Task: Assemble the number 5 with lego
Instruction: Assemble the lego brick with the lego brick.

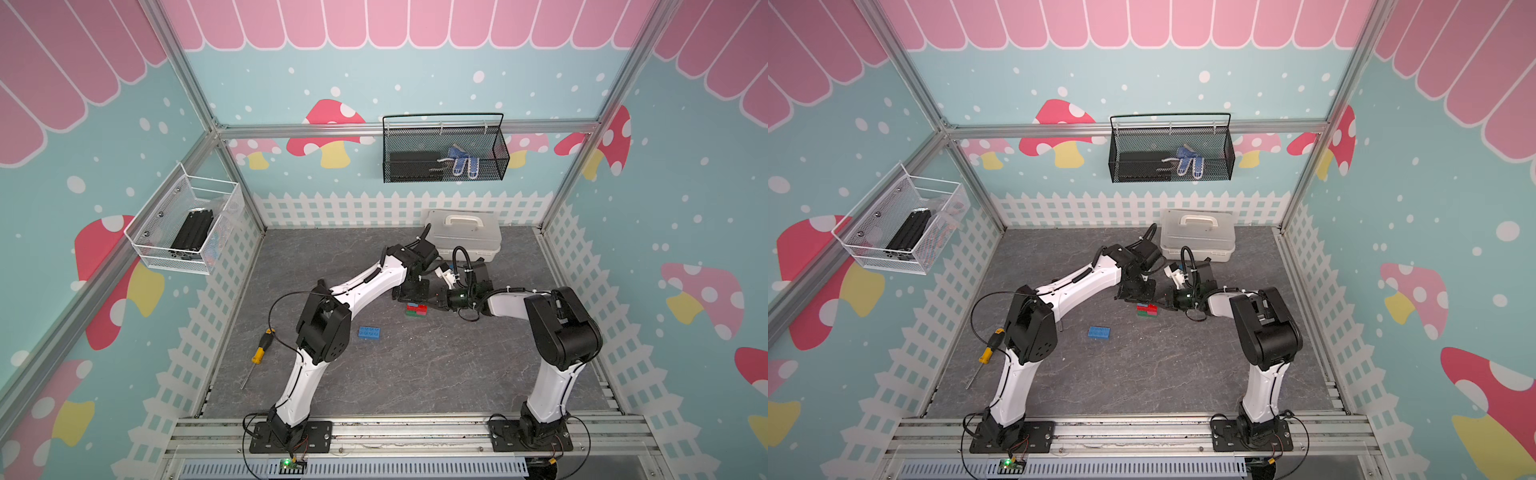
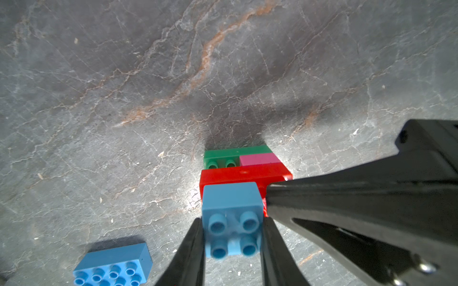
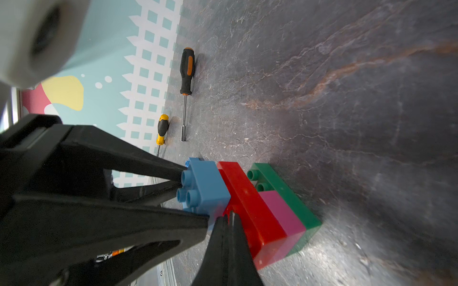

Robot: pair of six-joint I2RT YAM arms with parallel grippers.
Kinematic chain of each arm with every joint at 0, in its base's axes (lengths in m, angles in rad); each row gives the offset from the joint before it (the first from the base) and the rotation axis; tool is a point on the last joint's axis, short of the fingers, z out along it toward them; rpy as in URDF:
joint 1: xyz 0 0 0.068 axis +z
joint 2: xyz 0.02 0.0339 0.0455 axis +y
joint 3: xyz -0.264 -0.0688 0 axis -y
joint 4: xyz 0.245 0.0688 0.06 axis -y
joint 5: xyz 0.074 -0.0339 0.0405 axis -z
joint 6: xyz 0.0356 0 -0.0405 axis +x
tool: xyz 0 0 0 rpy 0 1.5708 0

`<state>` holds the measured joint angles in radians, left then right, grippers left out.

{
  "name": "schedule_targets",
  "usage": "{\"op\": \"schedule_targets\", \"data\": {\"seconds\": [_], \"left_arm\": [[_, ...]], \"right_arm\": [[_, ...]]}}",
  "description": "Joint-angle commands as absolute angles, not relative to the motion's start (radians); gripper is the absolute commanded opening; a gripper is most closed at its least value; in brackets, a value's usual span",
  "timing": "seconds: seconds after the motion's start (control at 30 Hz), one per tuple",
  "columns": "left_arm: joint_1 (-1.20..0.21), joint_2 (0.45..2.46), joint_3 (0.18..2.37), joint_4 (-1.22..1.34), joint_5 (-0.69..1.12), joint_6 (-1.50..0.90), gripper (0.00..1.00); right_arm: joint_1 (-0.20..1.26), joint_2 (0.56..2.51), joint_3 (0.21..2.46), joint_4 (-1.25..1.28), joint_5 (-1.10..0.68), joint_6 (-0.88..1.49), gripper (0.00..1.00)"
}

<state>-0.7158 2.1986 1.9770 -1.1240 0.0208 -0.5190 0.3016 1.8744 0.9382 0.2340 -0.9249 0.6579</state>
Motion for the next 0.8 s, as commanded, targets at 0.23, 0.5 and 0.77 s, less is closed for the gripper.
{"op": "schedule_targets", "data": {"seconds": [0.23,0.5,0.77], "left_arm": [[-0.723,2.175,1.959,-1.127,-0.012,-0.51,0.14],[-0.727,2.187,1.951,-1.121,0.005,-0.511,0.14],[-0.727,2.159,1.903,-1.089,0.03,-0.523,0.15]], "right_arm": [[0.302,1.924,0.93,0.113,-0.85,0.63,0.0],[0.304,1.923,0.936,0.105,-0.851,0.627,0.0],[0.304,1.928,0.938,0.092,-0.847,0.618,0.0]]}}
